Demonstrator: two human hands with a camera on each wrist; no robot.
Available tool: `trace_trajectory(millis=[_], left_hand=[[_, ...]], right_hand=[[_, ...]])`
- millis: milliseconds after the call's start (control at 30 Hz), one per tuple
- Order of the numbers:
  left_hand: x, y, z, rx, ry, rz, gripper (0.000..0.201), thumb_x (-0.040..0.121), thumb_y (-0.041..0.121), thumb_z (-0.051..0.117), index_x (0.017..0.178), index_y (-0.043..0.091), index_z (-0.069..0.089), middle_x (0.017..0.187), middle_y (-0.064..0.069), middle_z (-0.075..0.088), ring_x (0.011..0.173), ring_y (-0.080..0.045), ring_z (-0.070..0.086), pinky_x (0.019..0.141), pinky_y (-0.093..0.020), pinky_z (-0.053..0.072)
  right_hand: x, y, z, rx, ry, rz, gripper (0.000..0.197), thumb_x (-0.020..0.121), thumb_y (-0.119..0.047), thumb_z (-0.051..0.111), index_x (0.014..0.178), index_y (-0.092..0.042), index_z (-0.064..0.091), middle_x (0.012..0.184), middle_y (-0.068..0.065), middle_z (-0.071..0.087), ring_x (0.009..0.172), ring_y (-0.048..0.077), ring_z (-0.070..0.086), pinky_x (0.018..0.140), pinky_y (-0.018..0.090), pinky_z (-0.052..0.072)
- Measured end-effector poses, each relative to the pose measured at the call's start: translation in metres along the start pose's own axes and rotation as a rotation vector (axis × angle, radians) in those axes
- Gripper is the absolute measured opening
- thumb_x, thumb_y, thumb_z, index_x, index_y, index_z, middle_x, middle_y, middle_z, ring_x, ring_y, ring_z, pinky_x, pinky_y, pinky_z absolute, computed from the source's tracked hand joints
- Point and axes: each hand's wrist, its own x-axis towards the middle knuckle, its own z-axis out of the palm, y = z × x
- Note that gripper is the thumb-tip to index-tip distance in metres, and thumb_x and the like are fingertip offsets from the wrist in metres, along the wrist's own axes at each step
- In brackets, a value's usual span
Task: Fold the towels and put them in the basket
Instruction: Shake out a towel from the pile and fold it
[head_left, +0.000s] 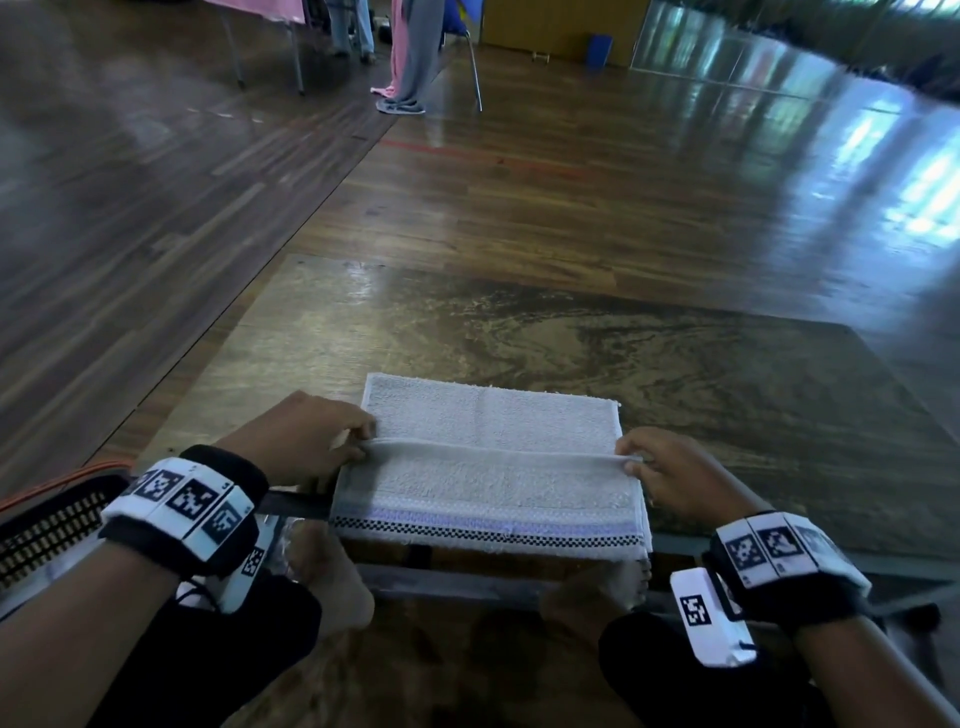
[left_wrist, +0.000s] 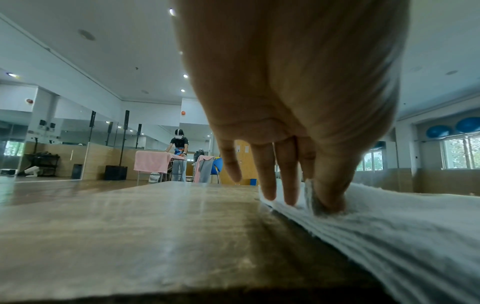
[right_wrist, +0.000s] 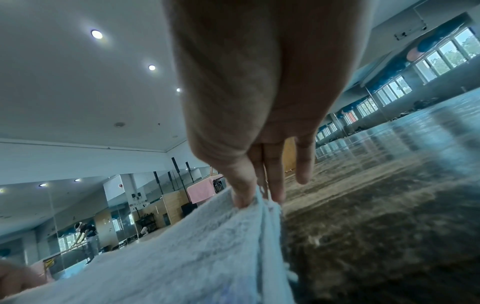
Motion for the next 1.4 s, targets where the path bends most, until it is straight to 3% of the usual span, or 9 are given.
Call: trace_trajectory(millis=[100,200,367,467,567,667,867,1100,1400], left_hand=[[0.002,0.0,0.001,0.014,-0.041,-0.04,0.01,0.087,0.037,0.059,0.097,0.033,0.061,0.112,0.014,0.066,0.1,-0.009,0.056,0.101,-0.029,0.027],[-0.003,0.0,-0.009,-0.041,0.006,-0.021,0.003,0.087,0.038,0.06,0.087,0.038,0.057,0.097,0.024,0.062,0.099,-0.001,0.054,0.112,-0.037,0.009],[-0.016,0.018,-0.04,-0.244,0.703,0.113,0.007,0.085,0.02,0.068,0.091,0.017,0.067,0.086,0.013,0.065,0.079,-0.005,0.06,0.087,-0.029,0.042],[-0.025,0.044,-0.057,-0.427,0.858,0.11,0.013,0.084,0.011,0.066,0.094,0.019,0.065,0.088,0.009,0.064,0.083,0.002,0.057,0.079,-0.006,0.042],[-0.035,0.058,-0.083,-0.543,0.885,0.095,0.021,0.086,0.015,0.065,0.092,0.034,0.059,0.091,0.02,0.061,0.084,0.01,0.058,0.077,-0.004,0.043],[-0.047,0.066,-0.121,-0.557,0.92,0.114,0.013,0.086,0.017,0.066,0.093,0.027,0.064,0.088,0.02,0.063,0.082,0.013,0.059,0.071,-0.001,0.043],[-0.065,0.087,-0.184,-0.626,0.996,0.149,0.009,0.084,0.018,0.066,0.093,0.022,0.065,0.083,0.015,0.062,0.072,0.009,0.058,0.062,-0.003,0.044],[-0.066,0.083,-0.205,-0.604,0.922,0.166,0.006,0.088,0.017,0.062,0.092,0.021,0.065,0.086,0.01,0.064,0.074,0.004,0.059,0.066,-0.01,0.047],[-0.046,0.069,-0.187,-0.554,0.879,0.062,0.017,0.091,0.013,0.057,0.104,0.008,0.068,0.101,-0.009,0.069,0.096,-0.025,0.063,0.086,-0.039,0.051]], right_hand=[[0.0,-0.002,-0.003,-0.006,-0.056,0.056,0.008,0.089,-0.018,0.059,0.093,-0.023,0.061,0.093,-0.004,0.067,0.085,0.012,0.062,0.075,0.032,0.05],[-0.006,-0.005,-0.009,0.062,0.033,0.024,0.01,0.087,-0.014,0.062,0.092,-0.022,0.065,0.087,-0.007,0.068,0.083,0.008,0.063,0.069,0.02,0.047],[-0.017,-0.019,-0.041,0.198,0.461,-0.046,0.022,0.086,-0.004,0.06,0.103,-0.017,0.068,0.094,-0.008,0.067,0.083,0.003,0.062,0.073,0.008,0.046],[-0.024,-0.033,-0.064,0.234,0.641,-0.098,0.026,0.085,-0.002,0.061,0.107,-0.015,0.068,0.097,-0.007,0.067,0.086,-0.008,0.06,0.077,-0.002,0.041],[-0.033,-0.045,-0.092,0.23,0.688,-0.121,0.027,0.086,-0.003,0.061,0.107,-0.018,0.068,0.095,-0.008,0.066,0.083,-0.023,0.055,0.073,-0.005,0.038],[-0.045,-0.057,-0.127,0.257,0.671,-0.182,0.027,0.087,-0.002,0.059,0.1,-0.024,0.066,0.097,-0.006,0.068,0.086,-0.02,0.057,0.077,-0.002,0.04],[-0.066,-0.086,-0.184,0.277,0.681,-0.301,0.036,0.089,-0.003,0.057,0.089,-0.039,0.063,0.087,-0.035,0.066,0.083,-0.015,0.059,0.077,0.003,0.044],[-0.067,-0.094,-0.203,0.382,0.691,-0.284,0.02,0.089,-0.003,0.058,0.091,-0.021,0.067,0.084,-0.016,0.066,0.072,-0.016,0.06,0.065,0.001,0.045],[-0.031,-0.089,-0.196,0.446,0.619,-0.246,0.018,0.087,-0.008,0.061,0.087,-0.025,0.067,0.082,-0.011,0.068,0.069,-0.009,0.062,0.063,0.007,0.05]])
